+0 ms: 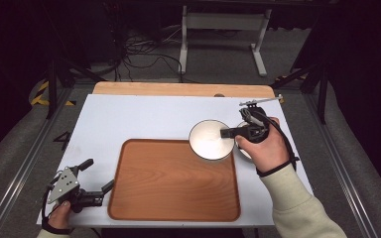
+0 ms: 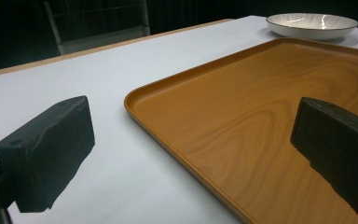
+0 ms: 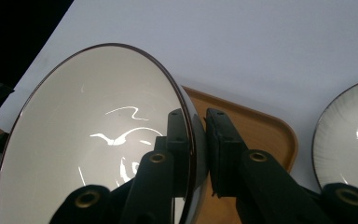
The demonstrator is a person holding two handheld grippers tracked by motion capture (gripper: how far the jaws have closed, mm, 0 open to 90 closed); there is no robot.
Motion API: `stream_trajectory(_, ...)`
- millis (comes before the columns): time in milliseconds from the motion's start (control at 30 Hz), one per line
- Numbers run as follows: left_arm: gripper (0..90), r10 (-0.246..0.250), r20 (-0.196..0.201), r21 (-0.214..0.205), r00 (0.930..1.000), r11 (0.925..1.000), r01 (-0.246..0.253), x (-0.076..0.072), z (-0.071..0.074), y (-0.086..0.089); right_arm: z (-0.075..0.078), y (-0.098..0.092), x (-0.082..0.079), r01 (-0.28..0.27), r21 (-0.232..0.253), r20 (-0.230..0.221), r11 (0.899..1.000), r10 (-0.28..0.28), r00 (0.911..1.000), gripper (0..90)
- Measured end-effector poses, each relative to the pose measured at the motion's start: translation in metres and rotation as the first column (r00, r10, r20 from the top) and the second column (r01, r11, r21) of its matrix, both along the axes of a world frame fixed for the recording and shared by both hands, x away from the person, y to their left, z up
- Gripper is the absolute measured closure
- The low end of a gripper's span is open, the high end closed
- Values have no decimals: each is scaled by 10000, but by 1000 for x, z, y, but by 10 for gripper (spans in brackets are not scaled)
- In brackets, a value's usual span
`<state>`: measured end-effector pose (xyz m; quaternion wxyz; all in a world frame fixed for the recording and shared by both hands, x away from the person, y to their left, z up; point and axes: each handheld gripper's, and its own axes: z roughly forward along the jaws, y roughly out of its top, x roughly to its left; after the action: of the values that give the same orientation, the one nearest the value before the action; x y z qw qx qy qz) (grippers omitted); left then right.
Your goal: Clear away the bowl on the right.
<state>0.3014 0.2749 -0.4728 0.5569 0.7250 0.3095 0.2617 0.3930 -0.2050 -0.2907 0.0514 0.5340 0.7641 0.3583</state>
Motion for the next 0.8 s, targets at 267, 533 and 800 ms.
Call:
stream_trajectory(267,2,-8,-5,-14,10000,10000,8,0,0,0,-2,18,-2,-425,171,-80,9990,426,9991,803)
stream_trajectory(533,2,-4,5,-34,10000,10000,4,0,0,0,-7,33,-4,-733,266,-145,9970,738,9972,799)
stream_trajectory(800,2,-21,-10,-22,10000,10000,21,0,0,0,-21,49,-4,-1051,338,-346,9939,1062,9937,792)
